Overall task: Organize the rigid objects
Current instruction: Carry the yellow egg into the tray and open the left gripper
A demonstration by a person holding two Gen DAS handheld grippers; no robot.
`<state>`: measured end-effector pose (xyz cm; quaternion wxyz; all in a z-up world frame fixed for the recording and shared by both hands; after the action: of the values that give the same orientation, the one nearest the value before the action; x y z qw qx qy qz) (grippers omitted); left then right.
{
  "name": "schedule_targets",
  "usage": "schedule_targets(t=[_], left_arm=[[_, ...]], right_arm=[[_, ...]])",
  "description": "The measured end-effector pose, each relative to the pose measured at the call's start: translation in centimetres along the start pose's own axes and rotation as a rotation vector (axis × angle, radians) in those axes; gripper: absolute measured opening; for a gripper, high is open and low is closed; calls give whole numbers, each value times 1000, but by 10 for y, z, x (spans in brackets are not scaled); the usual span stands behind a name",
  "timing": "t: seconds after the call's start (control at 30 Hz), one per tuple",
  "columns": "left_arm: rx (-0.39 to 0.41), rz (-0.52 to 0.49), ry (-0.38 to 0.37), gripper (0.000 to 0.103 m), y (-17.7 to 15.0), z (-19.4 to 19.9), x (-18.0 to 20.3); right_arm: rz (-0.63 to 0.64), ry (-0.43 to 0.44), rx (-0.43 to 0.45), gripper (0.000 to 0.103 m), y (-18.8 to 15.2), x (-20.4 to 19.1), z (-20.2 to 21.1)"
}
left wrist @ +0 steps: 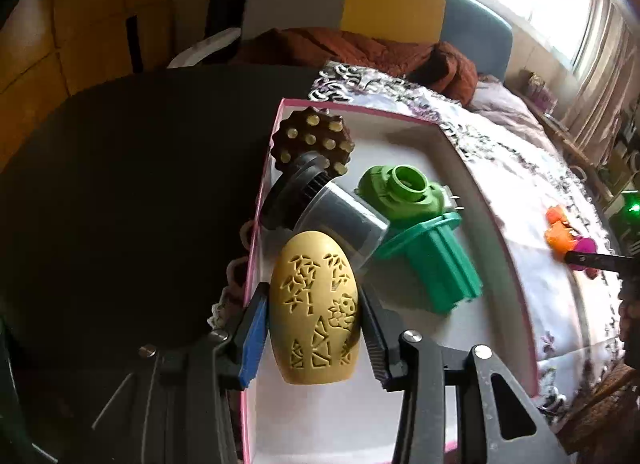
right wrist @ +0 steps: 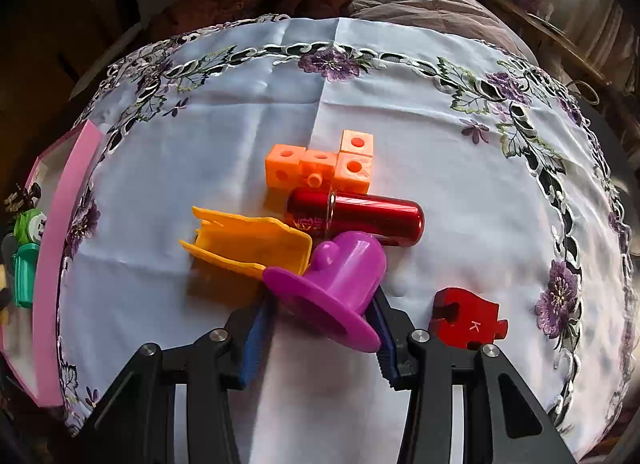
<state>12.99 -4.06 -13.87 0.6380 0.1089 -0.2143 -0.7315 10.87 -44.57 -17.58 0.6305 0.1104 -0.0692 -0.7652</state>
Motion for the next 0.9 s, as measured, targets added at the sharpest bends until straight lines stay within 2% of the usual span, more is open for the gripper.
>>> schedule_targets(t=[0.2,0.43,0.9], left_arm=[[12,-17,34,42,5,-2,0],[55,-22,54,42,4,19,-3],[87,22,29,42,-4,47,-9]], right_arm=[[5,-3,1,47,0,0,0],[10,-8,2,47,0,1,0],[26,-17,2,47,-5,-5,4]])
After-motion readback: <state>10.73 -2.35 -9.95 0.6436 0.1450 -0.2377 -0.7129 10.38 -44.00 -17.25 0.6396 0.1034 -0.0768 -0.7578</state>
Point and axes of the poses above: each gripper's, at about its wrist camera, not at the fingertips, and z roughly against the way its jaws point, x to its right, y to its top, the point moved 8 cm from there along -z, roughly the way its jaws point, and after that the axes turned 8 degrees about -x, right-handed, at the moved point
